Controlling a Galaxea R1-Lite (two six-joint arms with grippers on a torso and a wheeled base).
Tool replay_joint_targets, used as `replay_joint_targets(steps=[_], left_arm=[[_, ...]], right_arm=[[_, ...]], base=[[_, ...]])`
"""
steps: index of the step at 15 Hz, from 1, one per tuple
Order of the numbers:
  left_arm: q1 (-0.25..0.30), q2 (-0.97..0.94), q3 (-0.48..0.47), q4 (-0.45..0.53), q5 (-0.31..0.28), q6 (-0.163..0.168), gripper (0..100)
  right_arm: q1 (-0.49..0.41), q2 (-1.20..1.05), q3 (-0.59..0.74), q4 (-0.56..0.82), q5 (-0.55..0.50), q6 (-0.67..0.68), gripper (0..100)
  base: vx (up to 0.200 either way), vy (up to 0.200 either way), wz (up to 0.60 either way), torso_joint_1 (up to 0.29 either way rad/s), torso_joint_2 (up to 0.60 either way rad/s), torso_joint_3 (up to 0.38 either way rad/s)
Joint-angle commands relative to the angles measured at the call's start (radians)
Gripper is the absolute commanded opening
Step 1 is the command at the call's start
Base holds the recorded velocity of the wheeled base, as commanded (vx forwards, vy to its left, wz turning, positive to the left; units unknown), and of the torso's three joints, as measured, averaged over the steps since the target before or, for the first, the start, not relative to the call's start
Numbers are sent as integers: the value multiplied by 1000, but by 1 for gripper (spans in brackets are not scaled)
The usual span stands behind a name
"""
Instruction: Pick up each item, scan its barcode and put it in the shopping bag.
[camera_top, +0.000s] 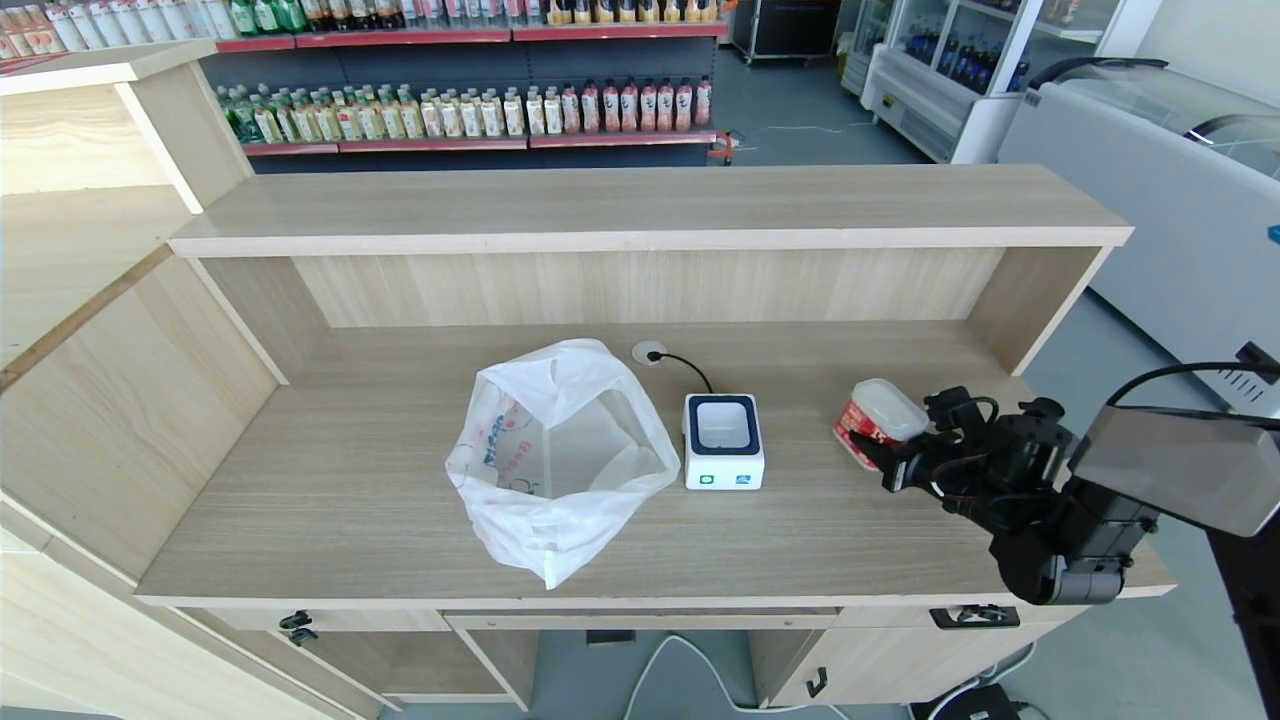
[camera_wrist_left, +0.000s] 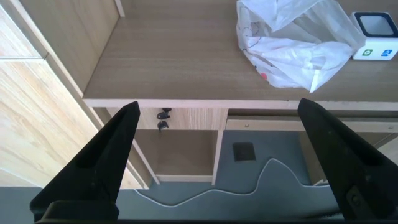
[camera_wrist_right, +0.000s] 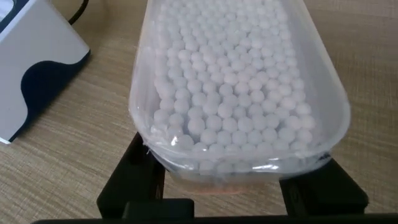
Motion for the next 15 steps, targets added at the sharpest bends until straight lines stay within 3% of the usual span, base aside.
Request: replay_joint_targets(steps=[1, 4, 8, 11, 15], left_arm=[[-2, 0, 0, 0, 0, -1, 100], [0, 0, 0, 0, 0, -1, 100], [0, 0, 0, 0, 0, 1, 100], [0, 0, 0, 0, 0, 1, 100], [0, 0, 0, 0, 0, -1, 100]], right_arm=[[17, -56, 0, 10, 1, -3, 0], [69, -227, 22, 76, 17, 2, 0], [92, -547, 93, 148, 160, 6, 0], [26, -779, 200, 139, 252, 6, 0], [-144, -1121, 353, 137, 452, 12, 0]], base=[[0, 0, 0, 0, 0, 0], [0, 0, 0, 0, 0, 0], [0, 0, 0, 0, 0, 0], [0, 0, 0, 0, 0, 0], [0, 0, 0, 0, 0, 0]])
